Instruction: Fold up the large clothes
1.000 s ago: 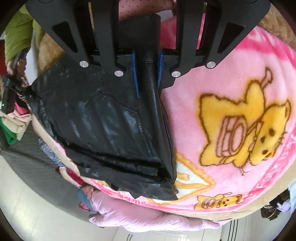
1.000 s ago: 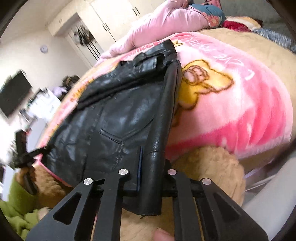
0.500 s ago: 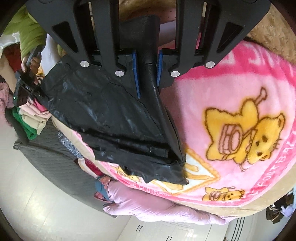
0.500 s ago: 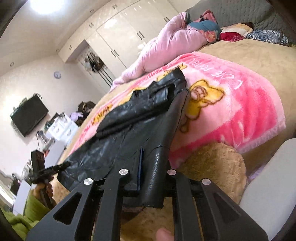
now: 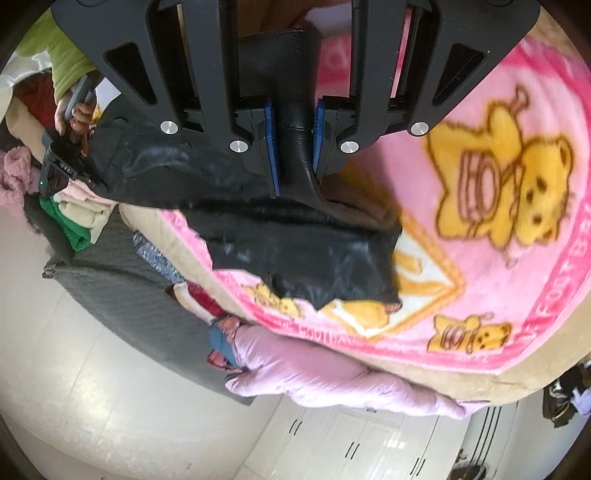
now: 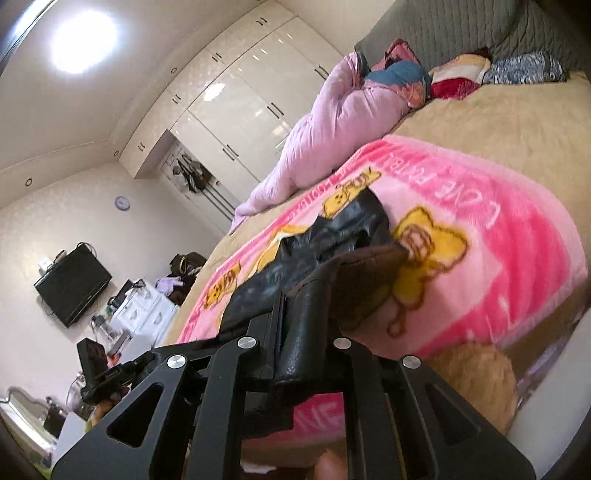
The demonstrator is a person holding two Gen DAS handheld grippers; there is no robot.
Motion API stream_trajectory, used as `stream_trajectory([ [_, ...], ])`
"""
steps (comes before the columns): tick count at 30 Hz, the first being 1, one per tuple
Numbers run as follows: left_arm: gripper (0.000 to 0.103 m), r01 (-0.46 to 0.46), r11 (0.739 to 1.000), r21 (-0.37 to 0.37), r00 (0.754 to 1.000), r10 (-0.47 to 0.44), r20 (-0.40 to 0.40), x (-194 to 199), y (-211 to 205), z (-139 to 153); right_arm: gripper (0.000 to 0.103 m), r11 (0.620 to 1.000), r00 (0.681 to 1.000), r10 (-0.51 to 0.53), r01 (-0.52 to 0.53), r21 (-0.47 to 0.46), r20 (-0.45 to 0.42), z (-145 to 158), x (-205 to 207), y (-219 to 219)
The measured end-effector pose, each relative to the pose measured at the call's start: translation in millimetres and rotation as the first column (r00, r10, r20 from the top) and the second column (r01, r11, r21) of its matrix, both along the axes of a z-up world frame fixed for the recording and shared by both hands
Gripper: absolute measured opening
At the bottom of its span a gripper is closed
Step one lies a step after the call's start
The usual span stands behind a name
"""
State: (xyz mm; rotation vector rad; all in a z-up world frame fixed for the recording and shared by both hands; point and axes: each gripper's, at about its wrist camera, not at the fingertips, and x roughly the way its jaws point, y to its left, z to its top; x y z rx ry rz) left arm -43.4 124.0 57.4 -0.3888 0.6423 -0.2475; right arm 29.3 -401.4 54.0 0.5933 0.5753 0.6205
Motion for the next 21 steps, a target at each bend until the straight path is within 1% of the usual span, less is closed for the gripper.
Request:
stream_trajectory([
  [4, 0.008, -0.002, 1.0, -0.007, 0.999, 0.002, 0.034, 18.8, 2.2, 10.7, 0.009, 0.999, 1.0, -0.017, 0.017, 0.036, 0.001, 10.5, 18.5, 2.2],
  [9, 0.008, -0.02, 0.999, -0.029, 0.998, 0.022, 0.06, 42.0, 8.1, 23.6, 0.009, 0.998, 0.999, -0.039, 0.038, 0.043, 0.023, 27.1, 41.6, 10.7],
  [17, 0.008, -0.048, 0.997, -0.06, 0.997, 0.052, 0.063, 77.9, 18.5, 28.7, 0.009, 0.998, 0.998, -0.059, 0.058, 0.029, 0.035, 42.3, 82.6, 28.3],
  [21, 0.009, -0.066, 0.996, -0.056, 0.996, 0.07, 0.059, 97.9, 23.4, 29.3, 0.009, 0.998, 0.997, -0.066, 0.065, 0.021, 0.028, 48.5, 109.7, 40.7],
])
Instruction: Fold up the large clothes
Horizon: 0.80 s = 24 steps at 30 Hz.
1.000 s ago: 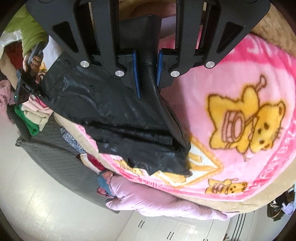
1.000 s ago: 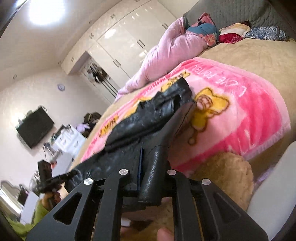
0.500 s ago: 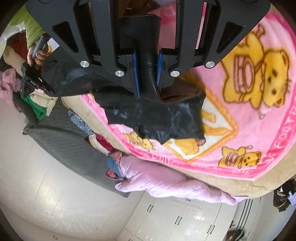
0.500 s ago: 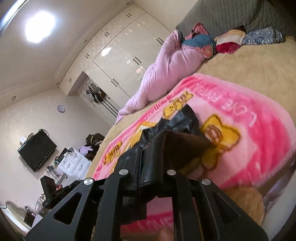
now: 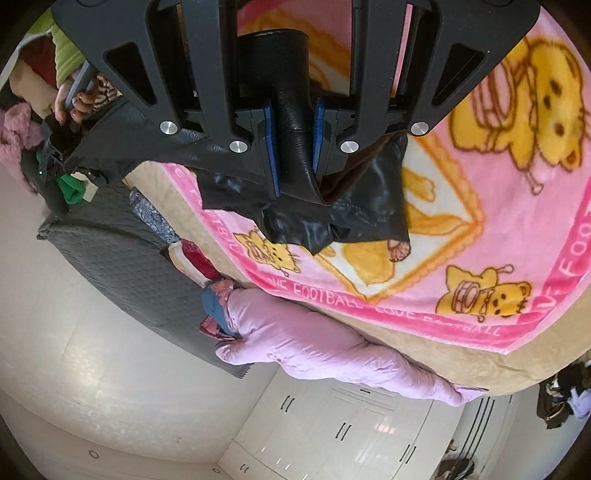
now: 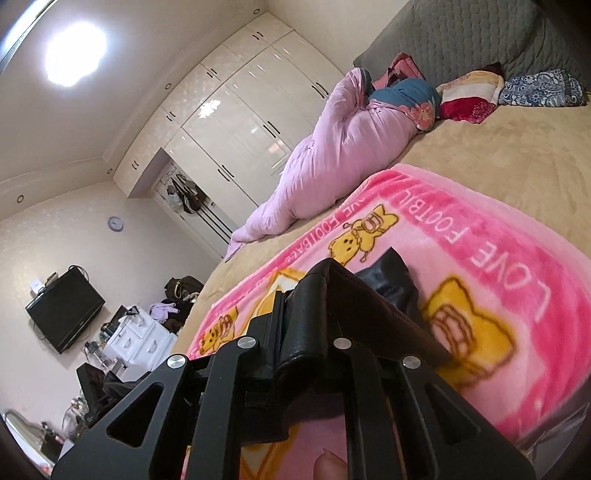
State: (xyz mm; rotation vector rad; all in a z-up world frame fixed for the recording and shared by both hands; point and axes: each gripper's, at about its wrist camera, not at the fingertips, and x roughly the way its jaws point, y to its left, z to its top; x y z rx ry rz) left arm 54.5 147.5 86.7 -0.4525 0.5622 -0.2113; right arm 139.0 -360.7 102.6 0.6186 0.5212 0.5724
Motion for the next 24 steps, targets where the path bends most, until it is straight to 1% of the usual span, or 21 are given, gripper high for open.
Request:
stream_trajectory([
  [4, 0.009, -0.022, 1.0, -0.017, 1.0, 0.022, -0.003, 18.6, 6.2, -2.0, 0.009, 1.0, 1.0, -0.013, 0.013, -0.018, -0.008, 3.9, 22.2, 11.4],
  [9, 0.009, -0.049, 0.999, -0.023, 0.999, 0.049, -0.014, 41.5, 13.4, -9.1, 0.009, 0.999, 0.999, -0.031, 0.031, -0.018, -0.028, 0.7, 46.8, 21.5],
  [16, 0.009, -0.072, 0.997, -0.008, 0.997, 0.072, -0.034, 61.8, 18.3, -15.5, 0.009, 0.997, 0.997, -0.061, 0.059, -0.041, -0.046, -8.1, 76.7, 33.9],
  [19, 0.009, -0.097, 0.995, -0.004, 0.994, 0.097, -0.047, 69.2, 22.8, -20.4, 0.01, 0.995, 0.995, -0.084, 0.08, -0.058, -0.056, -9.5, 84.9, 36.2],
  [21, 0.009, -0.114, 0.993, -0.007, 0.992, 0.113, -0.054, 73.1, 27.4, -24.0, 0.01, 0.993, 0.992, -0.106, 0.101, -0.066, -0.07, -10.4, 91.3, 35.6],
  [24, 0.009, -0.13, 0.991, -0.007, 0.989, 0.129, -0.065, 80.1, 29.6, -29.4, 0.01, 0.991, 0.985, -0.127, 0.122, -0.048, -0.116, -15.9, 105.2, 36.5],
])
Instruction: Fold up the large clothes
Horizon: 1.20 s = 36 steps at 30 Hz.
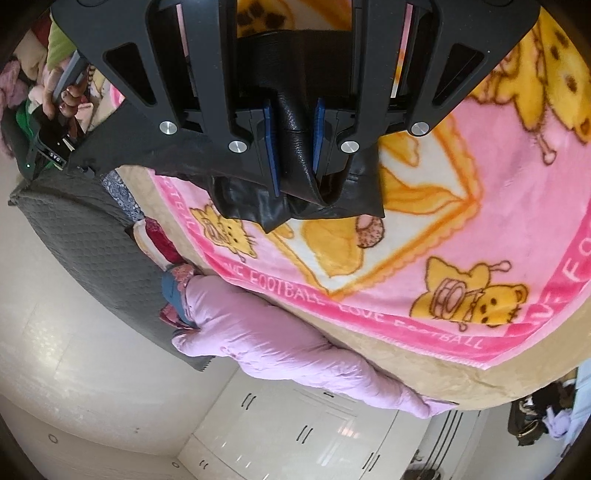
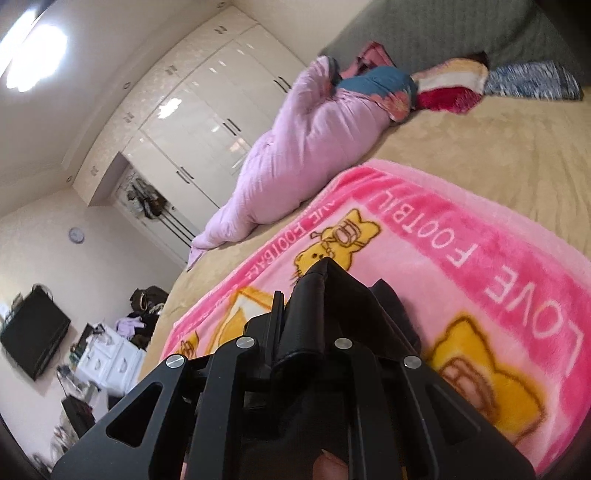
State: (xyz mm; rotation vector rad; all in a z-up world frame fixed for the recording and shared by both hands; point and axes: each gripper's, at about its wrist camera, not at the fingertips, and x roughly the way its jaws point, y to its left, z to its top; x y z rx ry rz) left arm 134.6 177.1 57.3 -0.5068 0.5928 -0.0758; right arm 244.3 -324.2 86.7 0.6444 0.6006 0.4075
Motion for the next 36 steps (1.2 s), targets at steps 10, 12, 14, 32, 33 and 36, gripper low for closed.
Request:
stream_trajectory([
  [10, 0.009, -0.024, 0.998, 0.061, 0.998, 0.027, -0.048, 20.6, -5.3, -13.3, 0.01, 0.999, 0.999, -0.03, 0.028, -0.046, -0.037, -31.1, 29.8, 12.4],
  [12, 0.009, -0.031, 0.998, 0.063, 0.998, 0.034, -0.056, 24.1, -5.8, -17.9, 0.011, 0.998, 0.999, -0.023, 0.021, -0.067, -0.036, -35.2, 32.6, 13.8],
  [14, 0.009, -0.036, 0.997, 0.066, 0.997, 0.04, -0.063, 27.8, -5.0, -22.4, 0.011, 0.997, 0.999, -0.014, 0.011, -0.08, -0.036, -37.9, 35.2, 14.6],
  [32, 0.057, -0.101, 0.978, 0.18, 0.994, 0.092, 0.061, 19.0, -31.1, -18.2, 0.079, 0.95, 0.994, -0.093, 0.106, -0.293, 0.061, -37.5, 13.9, 21.4],
  [33, 0.057, -0.103, 0.976, 0.191, 0.993, 0.089, 0.077, 16.4, -33.3, -12.8, 0.08, 0.945, 0.992, -0.095, 0.116, -0.307, 0.081, -35.0, 11.3, 22.2],
  [36, 0.057, -0.085, 0.972, 0.22, 0.994, 0.066, 0.091, 9.8, -41.8, -0.1, 0.081, 0.929, 0.985, -0.096, 0.14, -0.341, 0.143, -27.9, 1.7, 25.8],
])
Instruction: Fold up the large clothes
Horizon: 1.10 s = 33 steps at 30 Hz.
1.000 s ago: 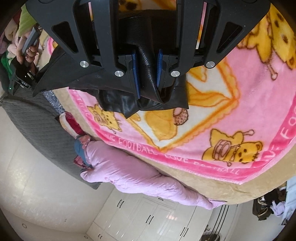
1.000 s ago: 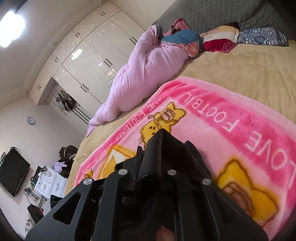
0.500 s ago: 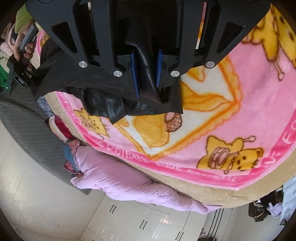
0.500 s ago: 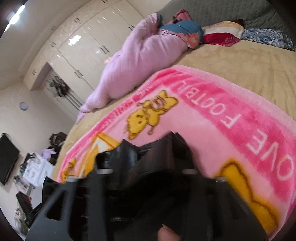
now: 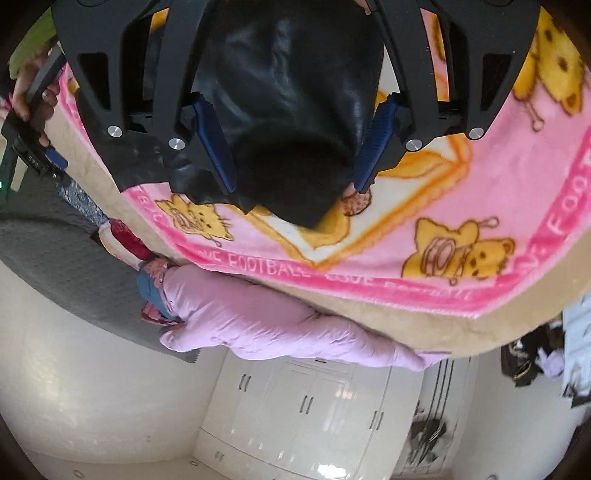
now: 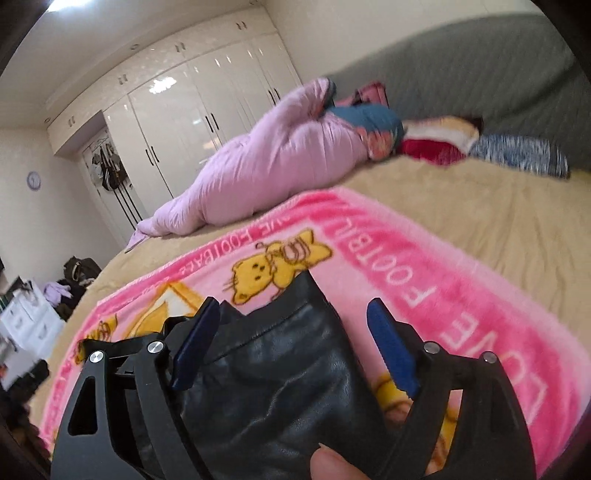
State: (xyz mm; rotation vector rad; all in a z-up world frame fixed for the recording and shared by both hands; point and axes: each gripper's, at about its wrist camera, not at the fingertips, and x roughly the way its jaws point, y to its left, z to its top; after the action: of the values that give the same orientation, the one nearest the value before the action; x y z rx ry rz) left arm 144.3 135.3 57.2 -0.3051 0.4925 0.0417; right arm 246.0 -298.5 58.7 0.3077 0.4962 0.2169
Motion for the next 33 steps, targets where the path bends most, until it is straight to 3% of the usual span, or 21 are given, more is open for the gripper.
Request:
stream_trajectory([
  [4, 0.057, 0.042, 0.999, 0.017, 0.999, -0.042, -0.033, -4.1, -10.9, -4.5, 0.081, 0.999, 0.999, 0.033, -0.032, -0.024, 0.012, 0.4, -4.8, 6.5],
  [8, 0.054, 0.099, 0.995, 0.006, 0.985, -0.097, -0.14, 1.8, -24.6, -31.0, 0.081, 0.992, 0.996, 0.085, -0.085, -0.09, -0.007, -3.9, -6.6, 23.2],
  [11, 0.049, 0.138, 0.99, 0.027, 0.97, -0.13, -0.206, 8.5, -36.9, -50.9, 0.081, 0.979, 0.987, 0.144, -0.152, -0.136, -0.069, -13.4, -3.6, 41.6],
  [14, 0.049, 0.149, 0.987, 0.063, 0.954, -0.127, -0.271, 17.7, -45.6, -69.4, 0.08, 0.934, 0.98, 0.121, -0.166, -0.316, -0.158, -30.7, 1.9, 71.6],
  [15, 0.049, 0.146, 0.986, 0.08, 0.951, -0.118, -0.287, 20.7, -46.4, -74.0, 0.08, 0.902, 0.977, 0.106, -0.172, -0.396, -0.183, -40.0, 5.0, 83.6],
  [18, 0.049, 0.141, 0.986, 0.093, 0.946, -0.106, -0.306, 29.4, -42.7, -85.1, 0.08, 0.852, 0.969, 0.075, -0.186, -0.49, -0.237, -61.2, 17.1, 99.1],
  [20, 0.049, 0.127, 0.988, 0.086, 0.949, -0.096, -0.299, 31.8, -38.0, -82.1, 0.079, 0.853, 0.971, 0.071, -0.177, -0.49, -0.227, -61.5, 18.9, 99.6],
  [22, 0.054, 0.109, 0.989, 0.099, 0.956, -0.077, -0.282, 33.6, -32.7, -75.2, 0.081, 0.871, 0.985, 0.057, -0.129, -0.475, -0.163, -49.3, 16.2, 91.6],
  [23, 0.057, 0.096, 0.989, 0.114, 0.959, -0.062, -0.277, 36.1, -28.4, -71.2, 0.085, 0.876, 0.989, 0.053, -0.114, -0.469, -0.14, -45.4, 16.6, 88.5],
  [24, 0.06, 0.087, 0.989, 0.122, 0.959, -0.05, -0.278, 39.7, -23.5, -68.7, 0.096, 0.883, 0.994, 0.039, -0.082, -0.462, -0.103, -37.9, 21.6, 83.7],
  [26, 0.063, 0.081, 0.989, 0.127, 0.956, -0.041, -0.291, 49.1, -14.5, -67.4, 0.098, 0.889, 0.995, 0.012, -0.056, -0.455, -0.101, -32.2, 34.1, 76.0],
  [30, 0.07, 0.053, 0.986, 0.156, 0.931, 0.007, -0.364, 71.4, 1.3, -75.6, 0.098, 0.914, 0.976, 0.003, -0.092, -0.395, -0.219, -45.8, 73.6, 57.7],
  [33, 0.07, 0.066, 0.99, 0.123, 0.927, -0.015, -0.374, 89.2, 5.6, -81.2, 0.093, 0.933, 0.951, 0.002, -0.113, -0.342, -0.308, -64.9, 92.5, 50.5],
])
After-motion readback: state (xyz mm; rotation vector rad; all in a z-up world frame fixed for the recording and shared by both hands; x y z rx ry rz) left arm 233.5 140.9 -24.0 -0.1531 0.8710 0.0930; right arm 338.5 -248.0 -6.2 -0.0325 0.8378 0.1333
